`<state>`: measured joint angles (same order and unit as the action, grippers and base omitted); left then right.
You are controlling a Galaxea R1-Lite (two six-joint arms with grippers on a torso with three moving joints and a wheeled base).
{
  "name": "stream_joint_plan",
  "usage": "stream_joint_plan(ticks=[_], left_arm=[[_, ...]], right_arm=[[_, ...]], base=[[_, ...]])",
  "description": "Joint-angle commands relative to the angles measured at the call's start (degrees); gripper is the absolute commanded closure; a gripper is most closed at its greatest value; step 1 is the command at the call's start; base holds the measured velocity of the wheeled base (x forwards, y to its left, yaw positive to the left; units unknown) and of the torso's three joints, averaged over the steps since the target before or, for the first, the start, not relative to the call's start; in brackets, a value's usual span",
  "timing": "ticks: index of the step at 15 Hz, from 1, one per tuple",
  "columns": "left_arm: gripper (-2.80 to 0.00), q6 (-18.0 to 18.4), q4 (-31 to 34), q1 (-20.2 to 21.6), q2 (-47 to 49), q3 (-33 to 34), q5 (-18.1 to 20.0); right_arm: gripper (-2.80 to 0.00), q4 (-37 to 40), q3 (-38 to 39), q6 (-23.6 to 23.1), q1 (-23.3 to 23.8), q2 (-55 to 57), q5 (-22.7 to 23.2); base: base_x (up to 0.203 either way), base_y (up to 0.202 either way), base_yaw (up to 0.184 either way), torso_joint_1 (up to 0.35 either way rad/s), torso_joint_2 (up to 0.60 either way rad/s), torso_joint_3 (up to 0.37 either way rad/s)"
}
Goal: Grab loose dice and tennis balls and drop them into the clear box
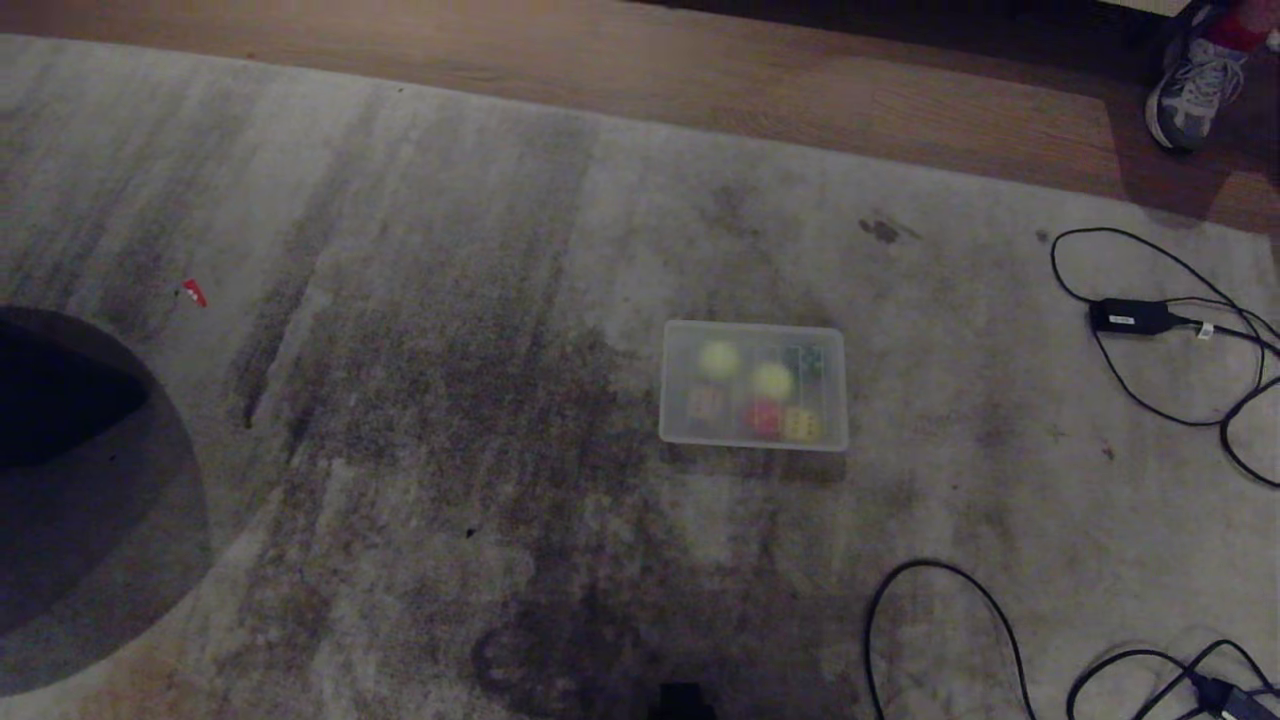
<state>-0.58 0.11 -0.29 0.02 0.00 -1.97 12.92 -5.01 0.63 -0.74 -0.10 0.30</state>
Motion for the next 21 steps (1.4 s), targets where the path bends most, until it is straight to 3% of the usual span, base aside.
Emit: stream_joint_plan(ticks=[1,21], left_arm=[[0.00,0.0,0.0,0.0,0.1,0.1,-0.1],[0.00,0.0,0.0,0.0,0.1,0.1,0.0]], right_arm=[[0.00,0.0,0.0,0.0,0.0,0.2,0.1],[0.00,0.0,0.0,0.1,0.0,0.2,0.0]], base=[[0.000,0.000,0.000,0.003,0.00,0.193],[0.000,0.000,0.000,0.003,0.00,0.203]])
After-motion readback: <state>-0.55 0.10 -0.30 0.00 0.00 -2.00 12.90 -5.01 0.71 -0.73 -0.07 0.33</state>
